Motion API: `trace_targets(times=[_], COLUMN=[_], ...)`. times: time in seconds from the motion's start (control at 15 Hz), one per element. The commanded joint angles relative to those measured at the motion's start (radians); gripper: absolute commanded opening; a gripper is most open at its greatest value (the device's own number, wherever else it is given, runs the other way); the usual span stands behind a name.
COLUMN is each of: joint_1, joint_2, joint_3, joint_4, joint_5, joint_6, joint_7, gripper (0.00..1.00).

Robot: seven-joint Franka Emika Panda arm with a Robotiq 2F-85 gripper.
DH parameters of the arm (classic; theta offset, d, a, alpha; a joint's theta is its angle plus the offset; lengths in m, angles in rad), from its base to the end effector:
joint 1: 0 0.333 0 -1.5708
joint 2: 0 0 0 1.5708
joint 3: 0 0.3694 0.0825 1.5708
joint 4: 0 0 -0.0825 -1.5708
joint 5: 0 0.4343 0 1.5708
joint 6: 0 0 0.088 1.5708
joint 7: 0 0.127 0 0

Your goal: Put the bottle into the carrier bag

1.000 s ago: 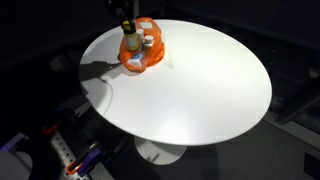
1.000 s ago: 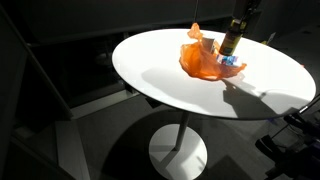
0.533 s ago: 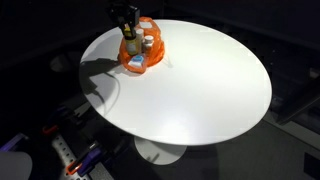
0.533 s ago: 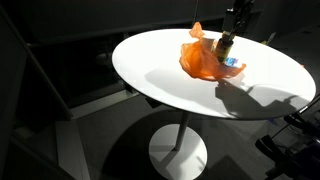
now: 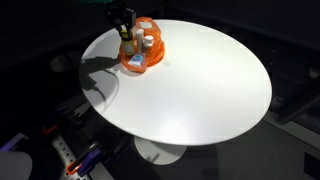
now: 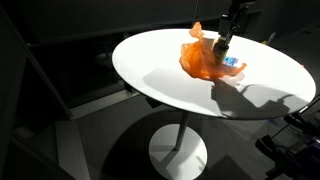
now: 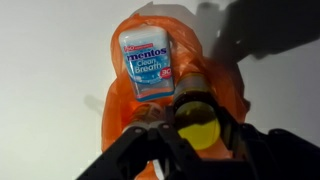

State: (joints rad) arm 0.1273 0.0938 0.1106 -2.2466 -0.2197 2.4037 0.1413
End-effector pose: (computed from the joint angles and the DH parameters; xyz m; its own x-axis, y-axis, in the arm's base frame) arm 0.5670 0.1327 0.3295 0.9641 0.2554 0.0728 0.2439 -0.9600 0.1376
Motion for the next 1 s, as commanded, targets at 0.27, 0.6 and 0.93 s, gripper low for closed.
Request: trace_targets(times=[0.27, 0.6, 0.93], joint_1=[-0.003, -0.008, -0.025], joint_2=[0.048, -0.001, -0.082], joint_3=[-0.010, -0.017, -0.033], joint_4=[0.026, 0.011, -0.005], joint_5=[0.012, 0.026, 0.050], joint_6=[0.041, 0.001, -0.116], joint_7=[-0.028, -0.033, -0.003], gripper=[0.63, 0.99, 1.00])
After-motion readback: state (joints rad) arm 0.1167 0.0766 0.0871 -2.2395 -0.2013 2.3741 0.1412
